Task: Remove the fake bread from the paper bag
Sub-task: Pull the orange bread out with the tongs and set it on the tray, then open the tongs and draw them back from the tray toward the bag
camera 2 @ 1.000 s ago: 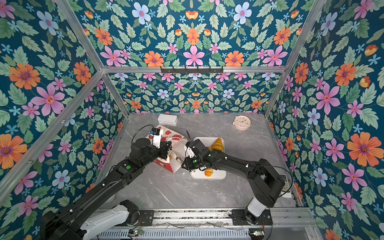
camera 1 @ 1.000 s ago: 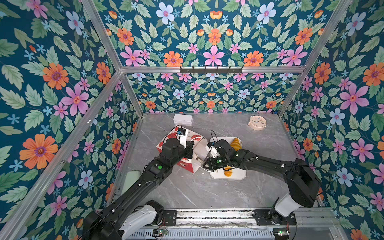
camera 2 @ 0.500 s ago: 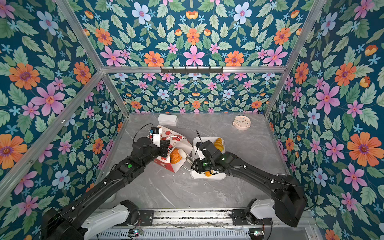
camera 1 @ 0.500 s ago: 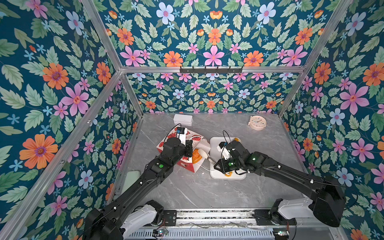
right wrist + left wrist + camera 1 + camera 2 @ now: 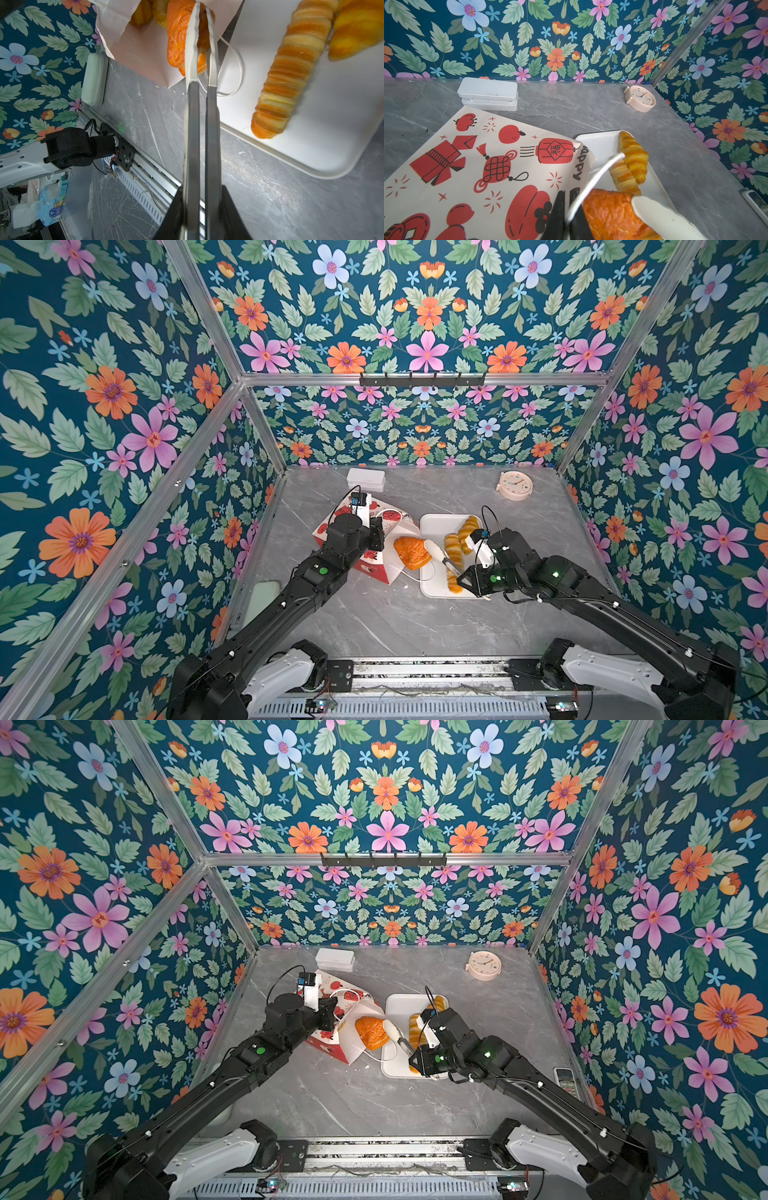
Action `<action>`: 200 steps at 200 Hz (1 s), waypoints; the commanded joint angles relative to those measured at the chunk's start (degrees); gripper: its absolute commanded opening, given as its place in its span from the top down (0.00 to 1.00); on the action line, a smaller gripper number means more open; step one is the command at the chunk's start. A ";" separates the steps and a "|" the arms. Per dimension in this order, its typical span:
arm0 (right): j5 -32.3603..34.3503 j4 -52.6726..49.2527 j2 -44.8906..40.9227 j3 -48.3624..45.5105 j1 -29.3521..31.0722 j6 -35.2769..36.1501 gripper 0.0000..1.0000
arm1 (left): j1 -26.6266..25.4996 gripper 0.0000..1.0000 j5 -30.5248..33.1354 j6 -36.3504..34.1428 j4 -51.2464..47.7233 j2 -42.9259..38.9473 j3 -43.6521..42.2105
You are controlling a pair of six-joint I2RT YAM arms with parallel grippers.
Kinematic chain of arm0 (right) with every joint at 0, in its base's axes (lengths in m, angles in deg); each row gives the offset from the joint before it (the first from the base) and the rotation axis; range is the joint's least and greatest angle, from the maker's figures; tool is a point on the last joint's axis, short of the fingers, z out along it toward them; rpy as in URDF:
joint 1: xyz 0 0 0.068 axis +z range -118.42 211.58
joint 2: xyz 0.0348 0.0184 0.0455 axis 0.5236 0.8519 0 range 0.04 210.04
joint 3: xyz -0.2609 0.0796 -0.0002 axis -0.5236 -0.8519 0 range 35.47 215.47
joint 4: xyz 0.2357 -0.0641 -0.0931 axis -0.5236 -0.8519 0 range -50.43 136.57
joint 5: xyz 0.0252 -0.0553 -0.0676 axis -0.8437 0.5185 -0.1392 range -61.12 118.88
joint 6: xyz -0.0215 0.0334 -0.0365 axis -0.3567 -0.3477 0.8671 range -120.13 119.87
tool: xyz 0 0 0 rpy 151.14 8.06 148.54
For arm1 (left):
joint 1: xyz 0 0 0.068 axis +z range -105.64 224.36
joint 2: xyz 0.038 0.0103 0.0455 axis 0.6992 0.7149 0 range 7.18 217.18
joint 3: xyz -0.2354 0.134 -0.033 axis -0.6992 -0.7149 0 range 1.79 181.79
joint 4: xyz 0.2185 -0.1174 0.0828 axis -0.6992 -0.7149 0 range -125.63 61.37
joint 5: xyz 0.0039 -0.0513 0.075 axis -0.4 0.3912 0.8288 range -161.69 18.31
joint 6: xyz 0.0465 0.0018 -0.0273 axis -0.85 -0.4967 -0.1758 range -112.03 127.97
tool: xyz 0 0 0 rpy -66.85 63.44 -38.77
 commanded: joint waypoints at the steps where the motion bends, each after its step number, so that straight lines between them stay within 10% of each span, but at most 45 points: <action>1: 3.55 -2.87 -3.42 -1.08 -0.21 -1.81 0.87 | 0.08 0.91 1.92 0.92 1.59 -0.34 -0.40; 200: 10.38 18.83 6.79 -6.04 -6.09 -8.73 0.87 | 0.60 0.91 4.71 1.10 0.34 -7.72 -5.69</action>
